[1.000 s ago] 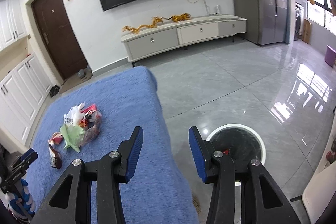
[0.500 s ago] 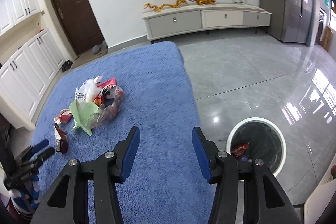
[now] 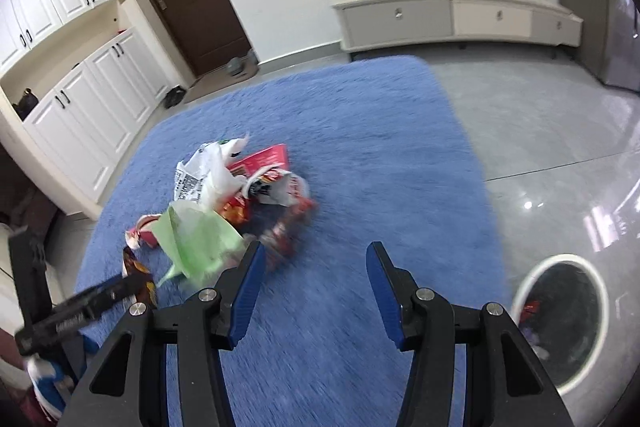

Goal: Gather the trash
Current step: 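Grasp the silver snack wrapper with the left tool while the right tool grasps the clear red-capped wrapper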

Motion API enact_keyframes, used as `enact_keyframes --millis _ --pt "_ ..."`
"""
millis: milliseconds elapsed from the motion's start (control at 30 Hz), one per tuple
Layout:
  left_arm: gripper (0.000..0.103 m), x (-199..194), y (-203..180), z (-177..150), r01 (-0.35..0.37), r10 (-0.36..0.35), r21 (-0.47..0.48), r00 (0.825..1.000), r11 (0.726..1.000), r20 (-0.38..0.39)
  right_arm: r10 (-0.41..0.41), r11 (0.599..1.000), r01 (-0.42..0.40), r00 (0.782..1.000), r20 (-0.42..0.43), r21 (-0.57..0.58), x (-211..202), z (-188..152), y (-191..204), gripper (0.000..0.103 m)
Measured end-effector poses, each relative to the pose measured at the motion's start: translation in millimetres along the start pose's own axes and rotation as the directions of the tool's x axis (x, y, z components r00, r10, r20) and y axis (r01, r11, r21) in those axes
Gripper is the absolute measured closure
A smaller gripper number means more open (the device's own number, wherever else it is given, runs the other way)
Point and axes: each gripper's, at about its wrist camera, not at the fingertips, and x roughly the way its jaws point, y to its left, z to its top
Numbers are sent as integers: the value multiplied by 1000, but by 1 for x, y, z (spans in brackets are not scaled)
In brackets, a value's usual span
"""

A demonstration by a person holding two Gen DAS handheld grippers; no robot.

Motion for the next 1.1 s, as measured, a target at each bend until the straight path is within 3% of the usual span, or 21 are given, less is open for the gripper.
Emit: enact_keyframes --millis 100,200,267,400,533,733,1100 --pt "32 -3 -2 -5 -6 6 11 1000 1000 9 50 998 -50 998 -27 27 23 4 1 53" --pt "42 -8 -5 -14 -5 5 29 1000 1000 18 97 993 -94 995 -39 71 40 7 -1 53" --pt "50 -11 -5 -18 13 -13 36 1000 999 14 126 988 -122 991 -40 95 48 7 -4 67" --pt "58 -15 -6 -22 29 -29 49 1000 998 8 144 984 -139 989 -33 114 49 3 -12 80" --pt "72 -22 -6 -29 59 -59 48 998 997 3 149 984 -146 989 -22 100 34 -5 -16 83" --pt "83 -37 -10 -41 103 -103 64 995 993 0 128 990 -128 992 9 64 0 -20 -17 83" --pt "87 -80 -22 -58 119 -127 121 990 986 61 63 998 -62 995 76 -10 -66 -54 -16 83"
